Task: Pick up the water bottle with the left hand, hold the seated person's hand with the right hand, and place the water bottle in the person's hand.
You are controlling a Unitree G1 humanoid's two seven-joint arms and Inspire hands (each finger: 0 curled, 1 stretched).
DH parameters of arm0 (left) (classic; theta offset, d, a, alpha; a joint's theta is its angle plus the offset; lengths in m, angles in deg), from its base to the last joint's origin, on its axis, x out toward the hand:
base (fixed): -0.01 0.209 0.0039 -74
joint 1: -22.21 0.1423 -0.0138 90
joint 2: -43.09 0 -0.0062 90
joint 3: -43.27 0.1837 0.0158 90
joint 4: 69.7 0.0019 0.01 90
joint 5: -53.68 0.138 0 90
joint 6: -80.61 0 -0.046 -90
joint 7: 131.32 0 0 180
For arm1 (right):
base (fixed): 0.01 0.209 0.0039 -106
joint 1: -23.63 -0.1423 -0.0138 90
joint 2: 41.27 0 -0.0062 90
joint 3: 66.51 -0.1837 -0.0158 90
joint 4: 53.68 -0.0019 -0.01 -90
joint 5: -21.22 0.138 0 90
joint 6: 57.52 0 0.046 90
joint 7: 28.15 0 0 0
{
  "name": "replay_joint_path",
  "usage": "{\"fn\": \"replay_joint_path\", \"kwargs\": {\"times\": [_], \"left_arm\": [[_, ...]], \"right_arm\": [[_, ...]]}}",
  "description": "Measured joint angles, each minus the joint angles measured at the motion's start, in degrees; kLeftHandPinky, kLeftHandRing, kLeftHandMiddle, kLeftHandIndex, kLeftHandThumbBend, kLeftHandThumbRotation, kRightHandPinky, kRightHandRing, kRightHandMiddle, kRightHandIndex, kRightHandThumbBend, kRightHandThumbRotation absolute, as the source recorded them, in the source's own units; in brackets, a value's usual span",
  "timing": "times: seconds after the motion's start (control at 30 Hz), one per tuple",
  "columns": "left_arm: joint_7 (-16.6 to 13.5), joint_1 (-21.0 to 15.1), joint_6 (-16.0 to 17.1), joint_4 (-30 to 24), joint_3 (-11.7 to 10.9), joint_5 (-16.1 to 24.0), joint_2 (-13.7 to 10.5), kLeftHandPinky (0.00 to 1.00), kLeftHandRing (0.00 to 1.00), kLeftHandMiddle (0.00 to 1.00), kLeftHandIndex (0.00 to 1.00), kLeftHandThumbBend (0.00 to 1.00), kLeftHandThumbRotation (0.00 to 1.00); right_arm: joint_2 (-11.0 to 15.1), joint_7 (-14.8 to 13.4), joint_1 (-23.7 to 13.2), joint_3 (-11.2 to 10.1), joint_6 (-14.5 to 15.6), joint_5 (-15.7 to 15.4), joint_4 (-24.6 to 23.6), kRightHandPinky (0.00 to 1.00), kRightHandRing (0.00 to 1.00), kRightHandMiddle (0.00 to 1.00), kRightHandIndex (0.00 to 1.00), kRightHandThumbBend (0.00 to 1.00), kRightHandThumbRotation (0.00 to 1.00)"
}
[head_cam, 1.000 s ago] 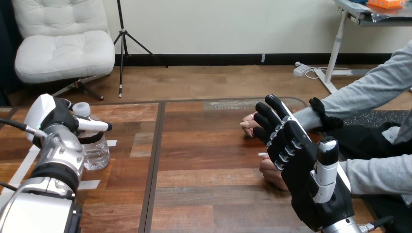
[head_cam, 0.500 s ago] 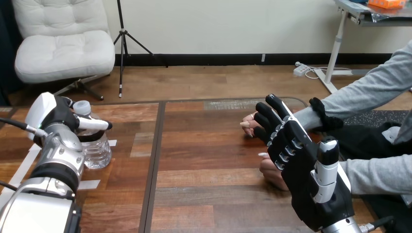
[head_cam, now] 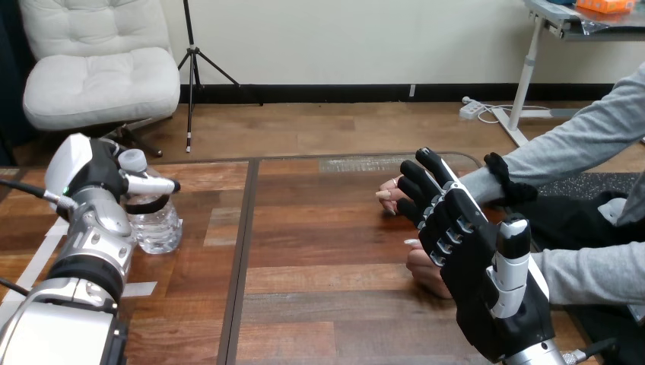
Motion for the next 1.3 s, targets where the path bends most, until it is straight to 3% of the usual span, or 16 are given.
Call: {"fn": "replay_joint_path", "kwargs": {"times": [0.53, 1.3], "left_arm": [[-3.9, 0.1, 6.7, -0.1, -0.2, -0.1, -0.2, 0.45, 0.49, 0.53, 0.50, 0.78, 0.00], [-6.6, 2.8, 13.3, -0.5, -2.8, -2.3, -0.2, 0.43, 0.46, 0.50, 0.48, 0.76, 0.00]], "right_arm": [[0.0, 0.0, 0.0, 0.0, 0.0, 0.0, 0.0, 1.00, 0.99, 0.97, 0.98, 0.98, 1.00], [0.0, 0.3, 0.0, 0.0, 0.0, 0.0, 0.0, 1.00, 1.00, 0.98, 0.99, 0.96, 1.00]]}}
